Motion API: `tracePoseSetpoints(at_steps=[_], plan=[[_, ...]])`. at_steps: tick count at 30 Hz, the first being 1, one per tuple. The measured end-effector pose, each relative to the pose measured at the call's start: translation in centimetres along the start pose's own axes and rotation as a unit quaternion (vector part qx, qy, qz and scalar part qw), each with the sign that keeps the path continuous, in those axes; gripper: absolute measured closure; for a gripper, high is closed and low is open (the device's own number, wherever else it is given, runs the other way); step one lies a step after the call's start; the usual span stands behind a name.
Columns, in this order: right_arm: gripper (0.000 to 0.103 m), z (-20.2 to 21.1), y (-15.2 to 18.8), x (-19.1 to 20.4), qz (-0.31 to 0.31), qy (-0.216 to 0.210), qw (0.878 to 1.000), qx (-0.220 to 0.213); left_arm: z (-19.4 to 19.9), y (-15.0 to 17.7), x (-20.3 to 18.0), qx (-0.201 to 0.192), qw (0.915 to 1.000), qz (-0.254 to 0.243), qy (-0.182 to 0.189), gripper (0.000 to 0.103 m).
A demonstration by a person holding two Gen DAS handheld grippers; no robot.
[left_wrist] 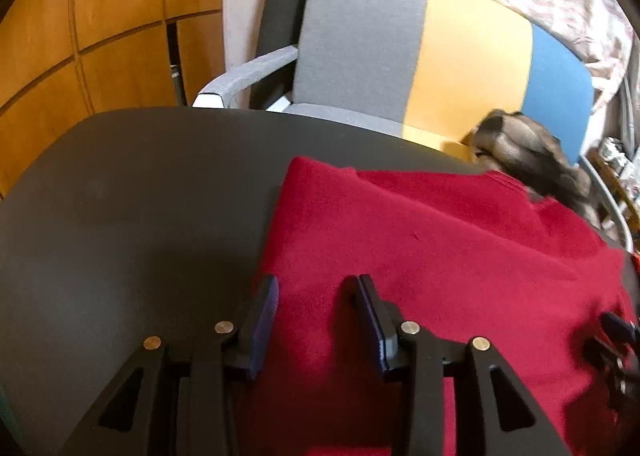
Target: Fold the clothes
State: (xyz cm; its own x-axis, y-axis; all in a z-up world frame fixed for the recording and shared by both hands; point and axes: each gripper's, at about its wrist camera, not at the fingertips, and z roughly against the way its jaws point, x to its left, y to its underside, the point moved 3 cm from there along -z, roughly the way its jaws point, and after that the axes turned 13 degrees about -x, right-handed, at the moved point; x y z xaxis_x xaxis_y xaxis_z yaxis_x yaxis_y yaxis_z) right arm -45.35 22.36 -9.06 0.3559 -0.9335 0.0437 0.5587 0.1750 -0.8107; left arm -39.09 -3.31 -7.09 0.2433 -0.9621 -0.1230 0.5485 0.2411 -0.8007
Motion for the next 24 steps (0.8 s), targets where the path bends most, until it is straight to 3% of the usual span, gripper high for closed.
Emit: tracePoseSetpoints(at_steps=[2,5,9,13,19,24], plan=[[0.041,3.0,0.0,-0.6,-0.027,-0.017,0.999,-0.007,2.7,0.9,0.7,-0.001,0.9995,0.022,0.022,0.062],[0.024,8.8,1.1,-1.5,-0.072,-0.046,0.996,-0.025,7.0,3.4,2.4,0.012,0.9973,0.056,0.047,0.062],[0.024,17.0,4.9,-3.3,-0.089,-0.046,0.995,-0.022,12.1,7.2,4.6,0.024,0.9955,0.067,0.064,0.062],[0.024,24.1,10.9,-5.1,-0.109,-0.027,0.994,0.011,16.6,10.9,6.1,0.018,0.9973,0.038,0.061,0.06],[0.024,28.2,18.9,-5.2,-0.162,-0.034,0.985,0.051,21.0,16.6,7.4,0.024,0.9973,0.008,0.069,0.056],[0.025,28.3,21.4,-3.7,-0.187,-0.04,0.981,0.028,22.8,18.2,7.8,0.017,0.9956,0.024,0.089,0.05]])
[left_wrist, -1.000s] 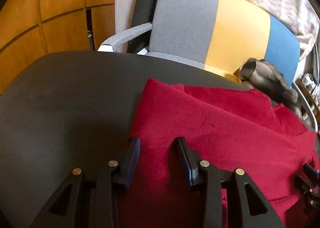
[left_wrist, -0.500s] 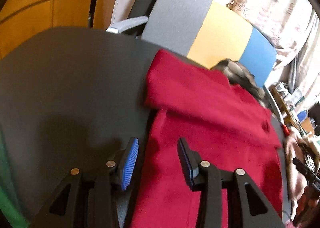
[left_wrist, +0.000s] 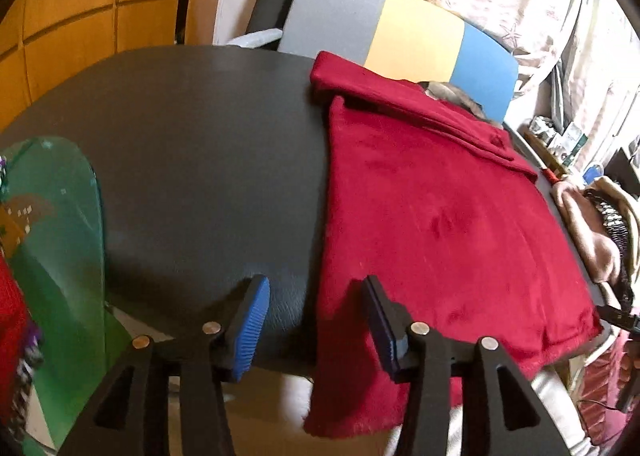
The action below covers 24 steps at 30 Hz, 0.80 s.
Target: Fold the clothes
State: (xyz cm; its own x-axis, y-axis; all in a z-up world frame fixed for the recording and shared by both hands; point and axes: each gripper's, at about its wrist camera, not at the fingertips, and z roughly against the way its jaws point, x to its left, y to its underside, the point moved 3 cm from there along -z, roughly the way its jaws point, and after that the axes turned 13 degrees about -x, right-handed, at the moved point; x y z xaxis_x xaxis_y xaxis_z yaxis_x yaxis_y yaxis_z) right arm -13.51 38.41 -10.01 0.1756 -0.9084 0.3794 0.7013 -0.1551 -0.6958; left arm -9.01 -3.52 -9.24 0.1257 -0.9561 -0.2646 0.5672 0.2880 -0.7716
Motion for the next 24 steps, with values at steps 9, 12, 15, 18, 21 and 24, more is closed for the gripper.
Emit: tracePoseSetpoints(at_steps=[9,12,15,18,21,24], plan=[[0.038,-2.6,1.2,4.9,0.066,-0.014,0.997,0.024,1.1,2.6,-1.1,0.021,0.998,0.033,0.05,0.045],[0.04,-3.2,0.9,6.1,0.086,0.004,0.995,0.041,1.0,2.7,-1.7,0.026,0.9967,0.052,0.057,0.045],[0.04,-3.5,0.9,6.6,0.086,0.011,0.995,0.047,1.0,2.6,-2.1,0.031,0.9948,0.068,0.069,0.045],[0.042,-3.9,1.3,7.3,0.089,0.015,0.995,0.046,0.8,2.6,-2.9,0.033,0.9949,0.063,0.072,0.045],[0.05,-4.4,1.6,8.0,0.111,0.028,0.992,0.045,0.7,2.6,-3.4,0.035,0.9961,0.049,0.064,0.045],[0.058,-4.7,1.6,8.5,0.135,0.042,0.989,0.044,0.6,2.6,-3.5,0.048,0.9959,0.055,0.054,0.046]])
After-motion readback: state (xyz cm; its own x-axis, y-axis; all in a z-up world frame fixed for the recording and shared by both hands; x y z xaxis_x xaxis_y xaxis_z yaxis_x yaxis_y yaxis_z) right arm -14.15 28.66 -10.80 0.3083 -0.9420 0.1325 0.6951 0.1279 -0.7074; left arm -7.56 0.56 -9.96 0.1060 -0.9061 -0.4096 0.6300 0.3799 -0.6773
